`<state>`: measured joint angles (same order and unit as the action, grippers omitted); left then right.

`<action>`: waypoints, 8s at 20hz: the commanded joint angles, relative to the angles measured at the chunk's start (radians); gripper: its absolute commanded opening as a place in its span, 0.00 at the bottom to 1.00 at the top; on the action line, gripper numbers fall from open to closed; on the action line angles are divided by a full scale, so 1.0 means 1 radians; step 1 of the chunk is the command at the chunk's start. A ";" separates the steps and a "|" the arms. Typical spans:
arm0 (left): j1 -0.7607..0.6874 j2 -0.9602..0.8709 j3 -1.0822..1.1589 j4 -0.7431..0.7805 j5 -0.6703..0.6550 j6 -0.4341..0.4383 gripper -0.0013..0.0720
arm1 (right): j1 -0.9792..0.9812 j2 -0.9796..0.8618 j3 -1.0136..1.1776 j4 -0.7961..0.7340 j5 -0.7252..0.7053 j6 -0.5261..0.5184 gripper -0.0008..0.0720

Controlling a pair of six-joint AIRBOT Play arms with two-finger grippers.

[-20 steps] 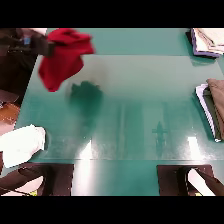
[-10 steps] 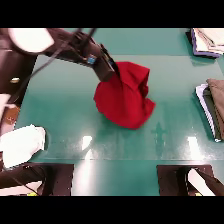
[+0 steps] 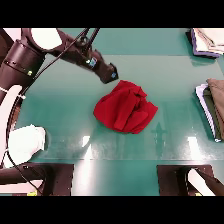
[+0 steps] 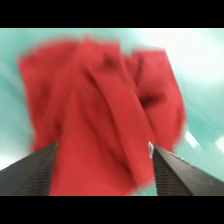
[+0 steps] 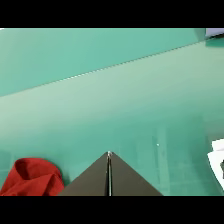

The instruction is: Fold the shirts.

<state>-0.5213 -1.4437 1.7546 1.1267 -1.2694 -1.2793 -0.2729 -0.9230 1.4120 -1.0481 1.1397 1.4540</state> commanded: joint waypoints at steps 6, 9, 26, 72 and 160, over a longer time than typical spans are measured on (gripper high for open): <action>-0.171 0.001 -0.501 -0.028 0.263 -0.084 0.93 | 0.001 0.000 0.001 0.000 0.027 0.000 0.03; -0.179 -0.061 -0.528 -0.028 0.300 -0.128 0.93 | 0.001 0.000 0.000 0.000 0.045 0.000 0.03; 0.051 0.131 -0.157 0.104 -0.066 -0.105 0.05 | 0.039 -0.038 -0.061 0.011 0.148 0.000 0.03; 0.204 0.335 0.078 0.380 -0.303 -0.188 0.05 | 0.674 -0.660 0.028 0.245 -0.039 -0.188 0.74; 0.710 -0.011 -0.523 -0.193 0.283 -0.167 0.85 | -0.025 -0.160 -0.270 0.185 0.124 -0.094 0.79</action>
<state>0.0834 -1.4212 1.2846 1.1751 -1.1305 -1.4860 -0.2966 -1.1530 1.2060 -0.8650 1.2705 1.3590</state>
